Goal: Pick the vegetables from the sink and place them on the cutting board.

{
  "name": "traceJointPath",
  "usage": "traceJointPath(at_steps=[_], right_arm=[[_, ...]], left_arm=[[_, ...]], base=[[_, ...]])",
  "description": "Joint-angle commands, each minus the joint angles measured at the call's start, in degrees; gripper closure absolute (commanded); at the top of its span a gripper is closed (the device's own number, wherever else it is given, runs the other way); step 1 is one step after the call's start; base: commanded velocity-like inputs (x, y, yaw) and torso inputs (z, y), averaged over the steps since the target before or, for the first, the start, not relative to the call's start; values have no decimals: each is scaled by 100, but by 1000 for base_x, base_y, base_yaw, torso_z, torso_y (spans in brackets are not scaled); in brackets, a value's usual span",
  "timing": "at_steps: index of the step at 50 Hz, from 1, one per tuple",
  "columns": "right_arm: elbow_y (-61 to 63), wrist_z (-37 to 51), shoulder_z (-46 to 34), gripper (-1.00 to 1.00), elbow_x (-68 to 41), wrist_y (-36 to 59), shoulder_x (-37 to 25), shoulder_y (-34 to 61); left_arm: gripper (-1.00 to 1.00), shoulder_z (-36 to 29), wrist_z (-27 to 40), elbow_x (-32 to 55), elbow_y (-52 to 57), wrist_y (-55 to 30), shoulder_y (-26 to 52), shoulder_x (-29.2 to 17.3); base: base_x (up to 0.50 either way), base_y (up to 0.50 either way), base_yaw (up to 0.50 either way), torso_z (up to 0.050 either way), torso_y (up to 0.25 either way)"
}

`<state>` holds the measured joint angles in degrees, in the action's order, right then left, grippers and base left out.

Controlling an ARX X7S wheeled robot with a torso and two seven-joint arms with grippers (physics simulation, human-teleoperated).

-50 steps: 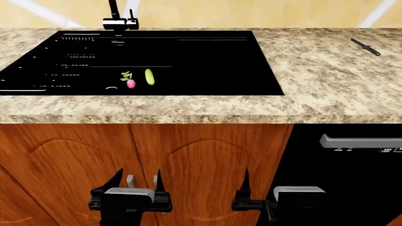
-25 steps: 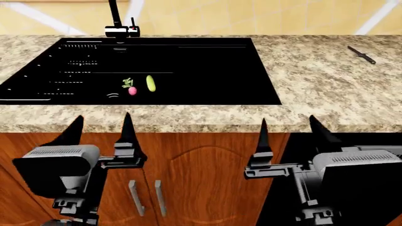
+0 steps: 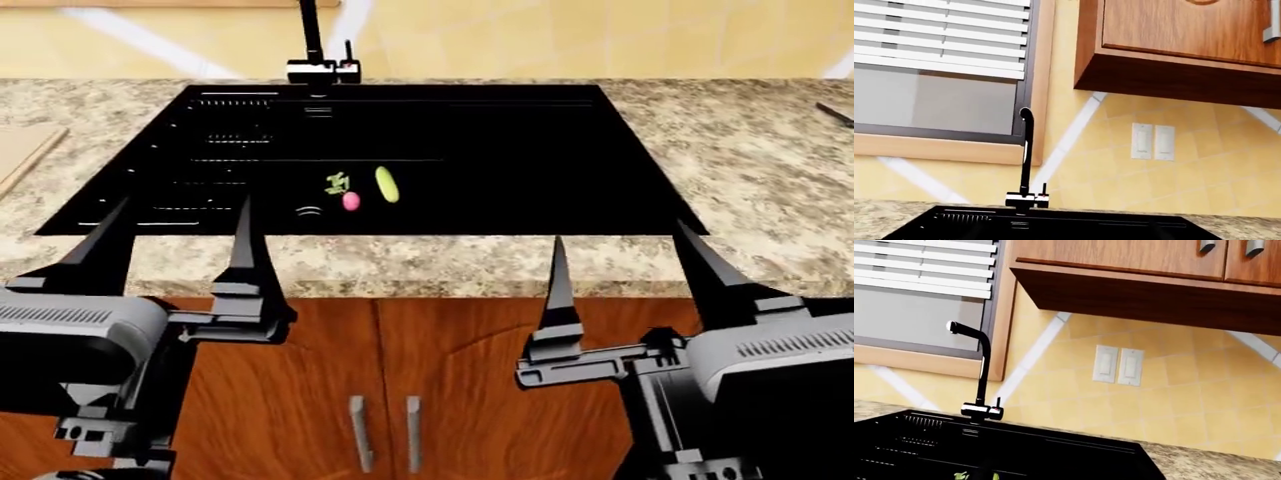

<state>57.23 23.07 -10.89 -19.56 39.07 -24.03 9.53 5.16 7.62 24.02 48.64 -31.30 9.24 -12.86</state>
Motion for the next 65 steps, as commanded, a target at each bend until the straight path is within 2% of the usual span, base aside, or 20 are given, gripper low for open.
traceJointPath(at_steps=[1,14,17,20,23,27,32,35,41,49,65], right_arm=[[56,235,-188,-100,-131,-6,-208,66],[85,403,-287,-100,-166,-97,-331,71],[47,436,-266,-100,-267,-87,-352,129],[-226,325,157,-100,-945,349,-303,654],[-1184,120,413,-100,-1710,1279,-204,1961],[-2566,-264,272,-100,-1914,1767,-70,3261],[-3859,-557,140,-100,-1779,1747,66,4007],[-4438,-612,-18,-100,-1623,1741,141,4303],[-5238,-670,-200,-100,-1419,1662,297,4679],[-5216,-625,-174,-100,-1464,1748,283,4682],[-5102,-640,-140,-100,-1545,1745,203,4512]], left_arm=[[-100,-118,16,15,115,-17,-12,-97],[-100,-286,36,-67,85,58,-47,-139],[-100,-320,285,-164,67,-293,72,-164],[-100,-510,489,-118,-145,-1269,831,-332],[-100,-804,409,10,-1127,-2082,2126,-324],[-100,-1124,355,-192,-2407,-2185,3167,-192],[-100,-1106,263,-215,-3491,-2166,3846,-54],[-100,-912,229,-82,-3904,-2221,4045,48],[-100,-976,238,-116,-4223,-2233,4327,83],[-100,-1146,255,-174,-4265,-2305,4504,44],[-100,-1251,273,-171,-4257,-2188,4386,43]], base=[[125,500,0,0,0],[130,500,0,0,0],[156,500,0,0,0],[288,471,0,0,0],[448,290,0,0,0],[494,195,0,0,0],[500,174,0,0,0],[500,174,0,0,0],[500,172,0,0,0],[500,119,0,0,2],[500,-92,0,0,1]])
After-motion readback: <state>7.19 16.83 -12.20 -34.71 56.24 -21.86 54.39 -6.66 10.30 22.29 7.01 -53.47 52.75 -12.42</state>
